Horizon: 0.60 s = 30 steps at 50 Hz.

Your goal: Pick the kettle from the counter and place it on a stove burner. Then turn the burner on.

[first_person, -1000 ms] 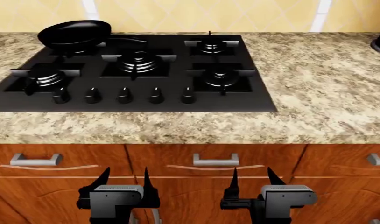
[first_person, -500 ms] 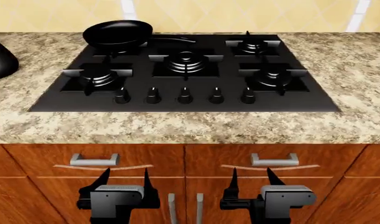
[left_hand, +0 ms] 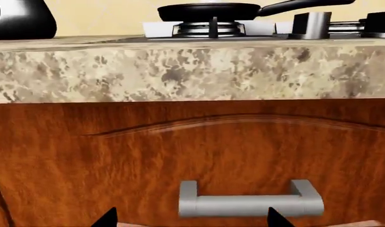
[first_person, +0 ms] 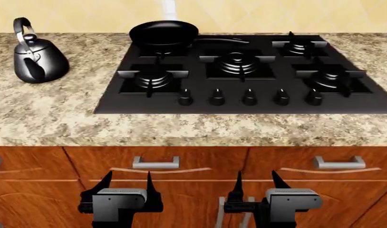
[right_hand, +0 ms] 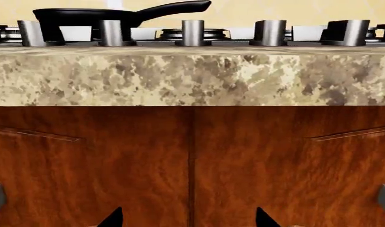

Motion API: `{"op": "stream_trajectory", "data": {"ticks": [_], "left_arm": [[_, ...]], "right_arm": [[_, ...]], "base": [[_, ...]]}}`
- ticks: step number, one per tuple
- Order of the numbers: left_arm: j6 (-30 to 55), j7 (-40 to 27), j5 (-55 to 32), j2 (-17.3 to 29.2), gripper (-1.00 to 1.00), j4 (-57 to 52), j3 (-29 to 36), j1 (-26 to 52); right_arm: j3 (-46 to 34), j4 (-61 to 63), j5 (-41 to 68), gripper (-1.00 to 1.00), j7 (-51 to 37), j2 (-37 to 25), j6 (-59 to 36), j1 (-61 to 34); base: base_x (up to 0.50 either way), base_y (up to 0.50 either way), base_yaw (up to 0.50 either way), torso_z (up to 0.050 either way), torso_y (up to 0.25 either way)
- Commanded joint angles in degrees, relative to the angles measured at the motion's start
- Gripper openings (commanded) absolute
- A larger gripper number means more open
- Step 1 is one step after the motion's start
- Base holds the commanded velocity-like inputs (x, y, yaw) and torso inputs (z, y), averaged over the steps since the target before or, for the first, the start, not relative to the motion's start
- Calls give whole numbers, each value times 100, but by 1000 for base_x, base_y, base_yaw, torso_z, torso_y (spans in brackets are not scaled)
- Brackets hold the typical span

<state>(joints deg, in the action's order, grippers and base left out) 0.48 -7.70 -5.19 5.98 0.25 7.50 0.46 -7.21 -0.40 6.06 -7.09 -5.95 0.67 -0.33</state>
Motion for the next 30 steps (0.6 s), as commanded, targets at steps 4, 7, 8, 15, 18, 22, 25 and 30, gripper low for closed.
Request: {"op": "stream_trajectory", "data": {"ticks": [4,7,8,15,18,22,25,30], "left_arm": [[34,-90,-94,73,100,-3,86,12],[30,-99,-102,90,100,-2,111,15],[27,-101,-98,99,100,-3,124,14],[33,-127,-114,133,100,-4,177,20],[32,-149,-127,141,100,2,185,26],[12,-186,-137,151,100,7,194,28],[7,-209,-146,159,100,16,202,33],[26,-257,-178,165,100,30,202,50]], "right_arm": [[-83,0,90,100,-99,-71,-3,-11],[-104,-8,95,100,-116,-86,-1,-16],[-108,-7,100,100,-123,-90,3,-15],[-138,-15,137,100,-158,-122,10,-23],[-155,-21,150,100,-169,-135,9,-30],[-176,-27,165,100,-187,-151,16,-31],[-195,-31,173,100,-198,-163,17,-33],[-224,-15,187,100,-225,-180,3,-34]], "base": [[0,500,0,0,0],[0,500,0,0,0],[0,500,0,0,0],[0,500,0,0,0],[0,500,0,0,0],[0,500,0,0,0],[0,500,0,0,0],[0,500,0,0,0]]}}
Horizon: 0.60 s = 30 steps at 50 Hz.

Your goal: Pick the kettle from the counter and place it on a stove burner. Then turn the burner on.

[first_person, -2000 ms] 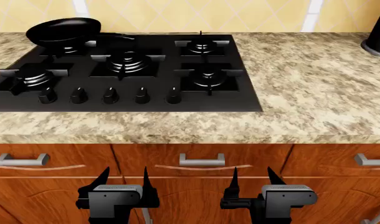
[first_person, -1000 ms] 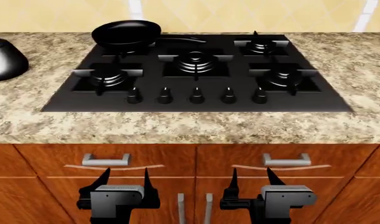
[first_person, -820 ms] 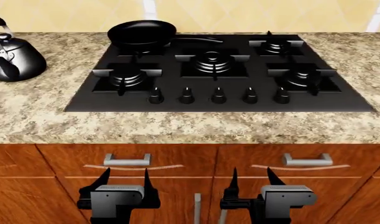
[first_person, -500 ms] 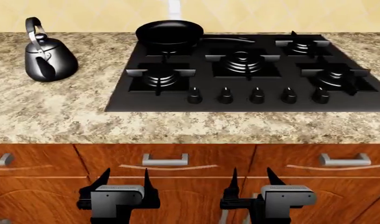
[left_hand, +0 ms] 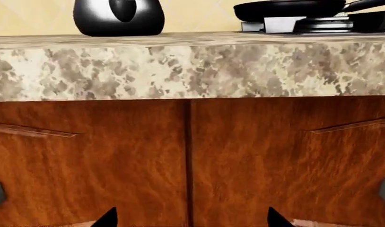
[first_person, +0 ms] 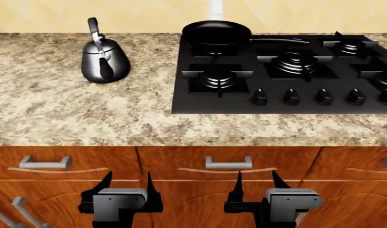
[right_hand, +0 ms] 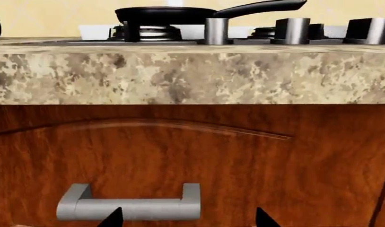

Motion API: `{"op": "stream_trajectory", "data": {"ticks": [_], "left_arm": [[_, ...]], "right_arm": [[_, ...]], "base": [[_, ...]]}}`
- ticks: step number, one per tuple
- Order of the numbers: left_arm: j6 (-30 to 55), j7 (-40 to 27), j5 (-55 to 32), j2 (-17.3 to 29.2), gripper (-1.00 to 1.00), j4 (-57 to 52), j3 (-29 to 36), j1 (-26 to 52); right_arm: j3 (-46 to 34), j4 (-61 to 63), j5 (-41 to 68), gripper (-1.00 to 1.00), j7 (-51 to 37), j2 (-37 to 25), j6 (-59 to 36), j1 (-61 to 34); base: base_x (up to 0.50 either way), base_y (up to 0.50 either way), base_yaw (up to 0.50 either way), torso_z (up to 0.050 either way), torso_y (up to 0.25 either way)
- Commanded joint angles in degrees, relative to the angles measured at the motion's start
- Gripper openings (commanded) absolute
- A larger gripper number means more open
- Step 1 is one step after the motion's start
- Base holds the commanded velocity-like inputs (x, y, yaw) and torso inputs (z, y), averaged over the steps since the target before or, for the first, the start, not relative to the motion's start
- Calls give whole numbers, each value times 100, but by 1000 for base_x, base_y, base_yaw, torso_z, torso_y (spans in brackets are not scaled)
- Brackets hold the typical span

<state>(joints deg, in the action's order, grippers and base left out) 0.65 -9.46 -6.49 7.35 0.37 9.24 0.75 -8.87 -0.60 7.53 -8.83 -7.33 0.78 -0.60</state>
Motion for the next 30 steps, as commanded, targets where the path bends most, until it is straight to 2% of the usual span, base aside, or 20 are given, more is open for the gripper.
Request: {"op": "stream_trajectory", "data": {"ticks": [1,30], "left_arm": [[9,-86,-56,30,100,17,30,21],[-13,-198,-146,127,100,9,154,28]], "right_arm": [[-62,5,45,100,-56,-45,-9,-8],[-177,-21,155,100,-183,-132,-37,-45]], "base": [[0,500,0,0,0],[0,500,0,0,0]]}}
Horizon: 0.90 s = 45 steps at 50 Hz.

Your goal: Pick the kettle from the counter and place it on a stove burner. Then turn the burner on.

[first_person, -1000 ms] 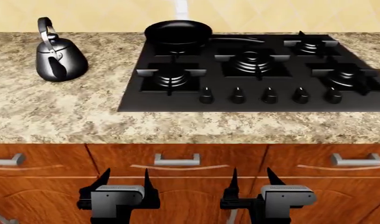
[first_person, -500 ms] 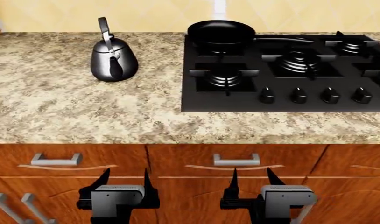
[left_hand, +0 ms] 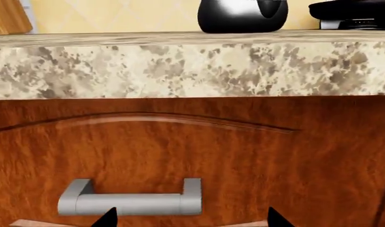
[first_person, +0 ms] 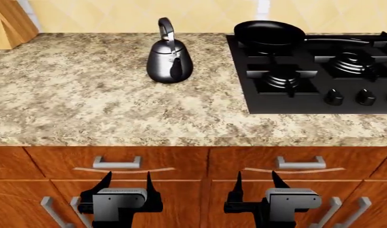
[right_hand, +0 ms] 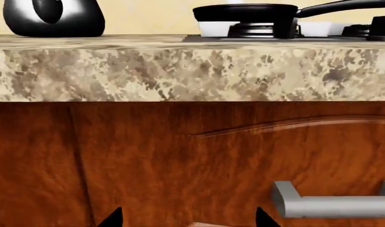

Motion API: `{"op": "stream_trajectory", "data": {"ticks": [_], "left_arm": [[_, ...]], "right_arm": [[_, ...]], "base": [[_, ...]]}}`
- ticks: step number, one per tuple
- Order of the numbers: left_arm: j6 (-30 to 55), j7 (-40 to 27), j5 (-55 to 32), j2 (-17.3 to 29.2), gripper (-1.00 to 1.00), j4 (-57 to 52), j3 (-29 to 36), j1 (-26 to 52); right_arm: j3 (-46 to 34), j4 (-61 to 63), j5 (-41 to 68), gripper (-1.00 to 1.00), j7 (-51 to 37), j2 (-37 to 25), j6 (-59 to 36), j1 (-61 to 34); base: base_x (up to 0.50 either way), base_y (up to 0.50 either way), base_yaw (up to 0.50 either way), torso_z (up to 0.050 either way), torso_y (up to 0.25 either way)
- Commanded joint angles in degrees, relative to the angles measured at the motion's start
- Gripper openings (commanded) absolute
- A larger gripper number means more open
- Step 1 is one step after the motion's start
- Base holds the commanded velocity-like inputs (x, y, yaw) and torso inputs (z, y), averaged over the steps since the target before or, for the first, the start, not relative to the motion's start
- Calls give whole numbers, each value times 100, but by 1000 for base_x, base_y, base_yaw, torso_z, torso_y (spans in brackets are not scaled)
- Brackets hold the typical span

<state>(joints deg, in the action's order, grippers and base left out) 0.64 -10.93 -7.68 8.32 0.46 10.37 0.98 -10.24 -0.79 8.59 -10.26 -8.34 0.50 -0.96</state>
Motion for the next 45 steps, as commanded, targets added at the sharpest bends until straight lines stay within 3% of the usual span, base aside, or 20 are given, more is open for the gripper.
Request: {"op": "stream_trajectory", "data": {"ticks": [1,15,27,45], "left_arm": [[-13,-56,-34,32,100,6,41,10],[17,-158,-23,70,100,25,97,38],[38,-171,-123,101,100,14,118,43],[78,-250,-151,144,100,23,188,66]], "right_arm": [[-42,-7,59,100,-39,-33,-11,-13],[-86,-32,109,100,-84,-70,29,-35],[-104,-30,174,100,-122,-97,80,-24],[-154,-40,237,100,-180,-143,89,-35]], "base": [[0,500,0,0,0],[0,471,0,0,0],[0,5,0,0,0],[0,0,0,48,15]]}}
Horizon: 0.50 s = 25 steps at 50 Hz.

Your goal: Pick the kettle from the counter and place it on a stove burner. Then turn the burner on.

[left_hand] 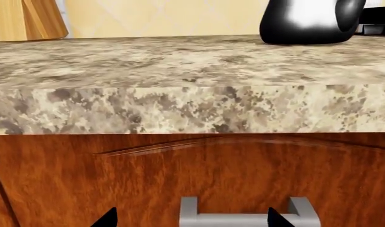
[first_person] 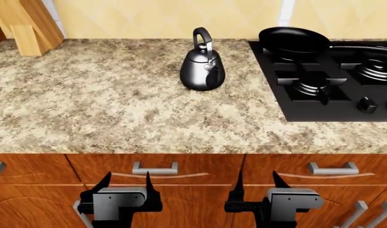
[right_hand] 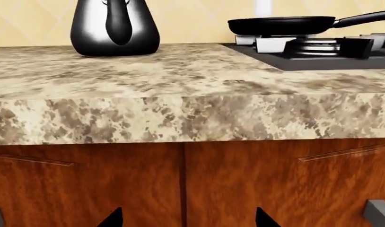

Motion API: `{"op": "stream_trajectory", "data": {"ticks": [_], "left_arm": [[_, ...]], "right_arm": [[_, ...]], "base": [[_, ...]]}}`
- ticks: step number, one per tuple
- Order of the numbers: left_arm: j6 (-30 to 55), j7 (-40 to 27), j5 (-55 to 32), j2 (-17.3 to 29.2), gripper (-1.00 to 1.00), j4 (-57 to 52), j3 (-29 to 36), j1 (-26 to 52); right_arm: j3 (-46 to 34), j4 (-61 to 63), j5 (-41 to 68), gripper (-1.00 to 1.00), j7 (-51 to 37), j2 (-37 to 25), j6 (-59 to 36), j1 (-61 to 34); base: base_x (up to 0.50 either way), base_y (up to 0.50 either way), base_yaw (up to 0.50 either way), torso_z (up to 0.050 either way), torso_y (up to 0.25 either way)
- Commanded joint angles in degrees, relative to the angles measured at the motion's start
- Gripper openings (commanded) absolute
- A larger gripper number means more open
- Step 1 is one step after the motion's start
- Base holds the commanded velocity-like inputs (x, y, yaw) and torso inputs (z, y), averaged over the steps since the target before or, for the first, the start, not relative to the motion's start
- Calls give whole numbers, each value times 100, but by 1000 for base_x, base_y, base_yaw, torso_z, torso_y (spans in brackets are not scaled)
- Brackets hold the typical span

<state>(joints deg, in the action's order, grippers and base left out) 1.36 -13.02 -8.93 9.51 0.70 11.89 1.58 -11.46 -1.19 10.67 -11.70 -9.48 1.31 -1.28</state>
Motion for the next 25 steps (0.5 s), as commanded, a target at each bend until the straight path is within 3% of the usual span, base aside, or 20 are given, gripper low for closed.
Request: {"op": "stream_trajectory", "data": {"ticks": [1,25], "left_arm": [[5,-44,-29,27,100,-3,40,5],[62,-132,-111,85,100,-14,94,31]], "right_arm": [[-36,0,33,100,-38,-32,9,-3],[-119,21,57,100,-134,-95,6,-12]], "base": [[0,0,0,50,16],[0,0,0,50,16]]}}
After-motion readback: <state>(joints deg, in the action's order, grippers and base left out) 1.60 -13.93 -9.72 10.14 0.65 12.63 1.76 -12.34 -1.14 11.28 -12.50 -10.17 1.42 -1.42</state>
